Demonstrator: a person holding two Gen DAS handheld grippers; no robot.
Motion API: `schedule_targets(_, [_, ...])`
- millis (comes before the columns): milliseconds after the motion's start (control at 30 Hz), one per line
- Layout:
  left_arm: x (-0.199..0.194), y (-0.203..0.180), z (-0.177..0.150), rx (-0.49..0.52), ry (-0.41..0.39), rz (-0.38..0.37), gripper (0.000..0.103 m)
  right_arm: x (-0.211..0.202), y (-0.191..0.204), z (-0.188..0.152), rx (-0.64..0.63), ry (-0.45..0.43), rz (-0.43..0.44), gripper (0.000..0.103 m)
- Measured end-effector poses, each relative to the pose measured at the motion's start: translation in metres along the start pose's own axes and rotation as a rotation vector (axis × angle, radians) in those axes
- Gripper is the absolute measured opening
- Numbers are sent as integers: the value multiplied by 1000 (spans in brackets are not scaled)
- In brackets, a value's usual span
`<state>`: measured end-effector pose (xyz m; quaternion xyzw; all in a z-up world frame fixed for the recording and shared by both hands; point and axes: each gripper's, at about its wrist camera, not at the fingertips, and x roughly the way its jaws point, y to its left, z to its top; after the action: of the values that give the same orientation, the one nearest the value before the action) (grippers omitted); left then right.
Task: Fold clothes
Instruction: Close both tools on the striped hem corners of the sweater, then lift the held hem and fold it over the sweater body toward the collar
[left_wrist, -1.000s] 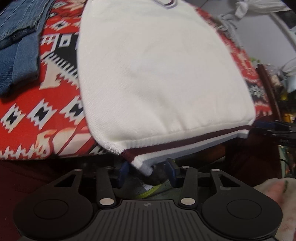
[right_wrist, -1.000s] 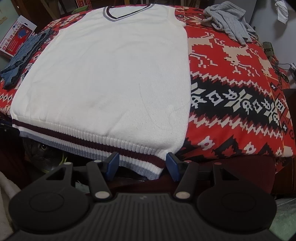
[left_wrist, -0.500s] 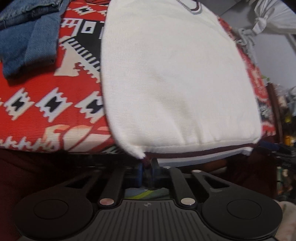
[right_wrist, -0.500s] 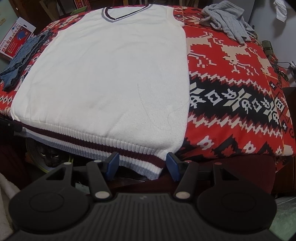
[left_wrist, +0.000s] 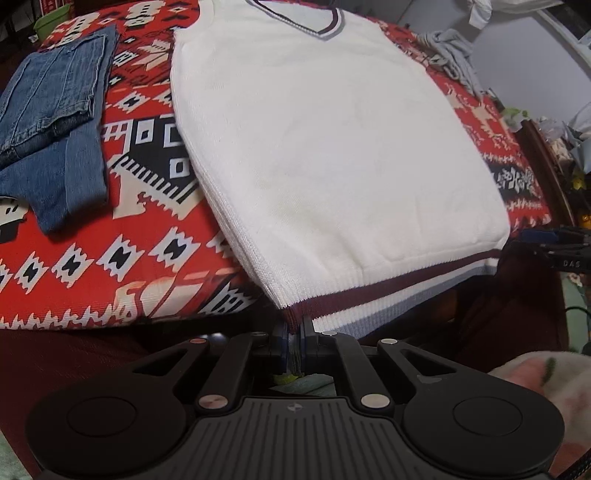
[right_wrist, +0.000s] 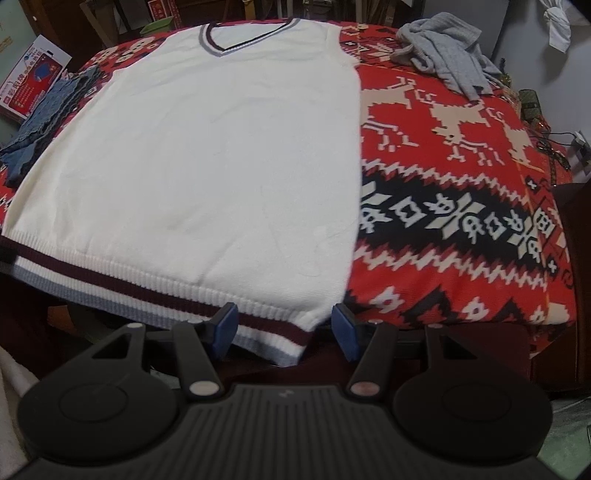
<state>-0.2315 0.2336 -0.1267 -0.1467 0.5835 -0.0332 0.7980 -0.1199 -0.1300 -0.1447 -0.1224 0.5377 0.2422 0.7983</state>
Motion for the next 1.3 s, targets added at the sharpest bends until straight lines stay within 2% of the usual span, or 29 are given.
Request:
schedule_targets(167, [-2, 3, 3, -21, 1, -22, 6, 1, -21, -6, 43, 16, 10, 55])
schedule_targets(333, [-1, 5, 5, -41, 7, -31, 6, 20, -32, -9, 125, 51, 108, 55])
schedule_targets(567, [2, 5, 5, -41, 14, -24, 6, 55, -33, -10, 120, 110, 154, 55])
schedule_targets(733, [4, 6, 6, -56, 25, -23, 6, 69, -35, -12, 122, 124, 236, 54])
schedule_targets(767, [5, 7, 7, -59, 28, -22, 6, 71, -35, -12, 121, 129, 252, 45])
schedule_targets(800, [6, 7, 7, -62, 30, -22, 6, 73, -36, -12, 121, 135, 269, 28])
schedule_targets(833, [6, 8, 7, -64, 32, -22, 6, 75, -37, -13, 126, 145, 281, 20])
schedule_targets(867, [7, 8, 7, -67, 35, -21, 6, 76, -39, -13, 131, 156, 293, 15])
schedule_targets(1100, [9, 9, 6, -71, 32, -15, 6, 58, -40, -13, 145, 143, 353, 9])
schedule_targets(1300, [12, 13, 1, -91, 31, -4, 6, 33, -60, -12, 261, 78, 409, 7])
